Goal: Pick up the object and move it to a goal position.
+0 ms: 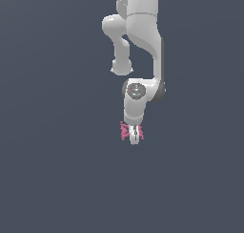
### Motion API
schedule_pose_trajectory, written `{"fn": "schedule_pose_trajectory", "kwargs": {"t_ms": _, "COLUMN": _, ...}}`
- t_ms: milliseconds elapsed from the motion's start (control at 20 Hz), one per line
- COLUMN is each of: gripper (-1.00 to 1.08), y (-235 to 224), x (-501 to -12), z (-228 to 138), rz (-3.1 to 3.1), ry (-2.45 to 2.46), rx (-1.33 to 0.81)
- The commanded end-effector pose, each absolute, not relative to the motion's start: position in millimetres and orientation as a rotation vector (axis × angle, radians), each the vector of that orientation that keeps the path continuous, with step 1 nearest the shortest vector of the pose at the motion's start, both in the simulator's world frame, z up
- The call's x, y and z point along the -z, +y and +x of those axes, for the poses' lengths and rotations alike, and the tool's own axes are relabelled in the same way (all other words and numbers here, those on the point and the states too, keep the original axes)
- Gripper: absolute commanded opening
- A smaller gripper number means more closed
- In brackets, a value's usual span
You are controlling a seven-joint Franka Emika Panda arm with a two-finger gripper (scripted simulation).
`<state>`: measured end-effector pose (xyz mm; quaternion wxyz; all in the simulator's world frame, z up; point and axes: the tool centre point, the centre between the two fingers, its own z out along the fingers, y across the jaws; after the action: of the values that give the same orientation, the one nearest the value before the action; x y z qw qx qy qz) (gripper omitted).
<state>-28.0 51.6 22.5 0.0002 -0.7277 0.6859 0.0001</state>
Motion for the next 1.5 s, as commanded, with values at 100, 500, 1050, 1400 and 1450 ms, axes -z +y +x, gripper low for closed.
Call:
{"fn": "schedule_pose_trajectory", "kwargs": {"t_ms": 100, "gripper": -1.00, "y": 52.3, "x": -39.1, "z": -30.9, "rz": -2.285, "ry": 2.154, "rx": -0.001}}
{"fn": "schedule_pose_trajectory", "kwargs": {"t_ms": 500, "gripper": -1.00, "y": 54.4, "x": -94.4, "z": -41.9, "rz": -2.284, "ry": 2.155, "rx": -0.002}}
{"fn": "schedule_pose_trajectory", "kwargs": {"t_ms": 1050, "gripper": -1.00, "y": 57.3, "x": -209.9, "z": -63.3, "rz": -2.283, "ry": 2.158, "rx": -0.001}}
{"fn": "schedule_pose_trajectory", "kwargs": {"t_ms": 1400, "gripper": -1.00, "y": 59.3, "x": -289.9, "z": -77.2, "rz": -2.283, "ry": 2.160, "rx": 0.002}}
{"fn": "schedule_pose_trajectory", "kwargs": {"t_ms": 1450, "gripper": -1.00, "y": 59.7, "x": -300.8, "z": -79.0, "rz": -2.283, "ry": 2.160, "rx": 0.002}}
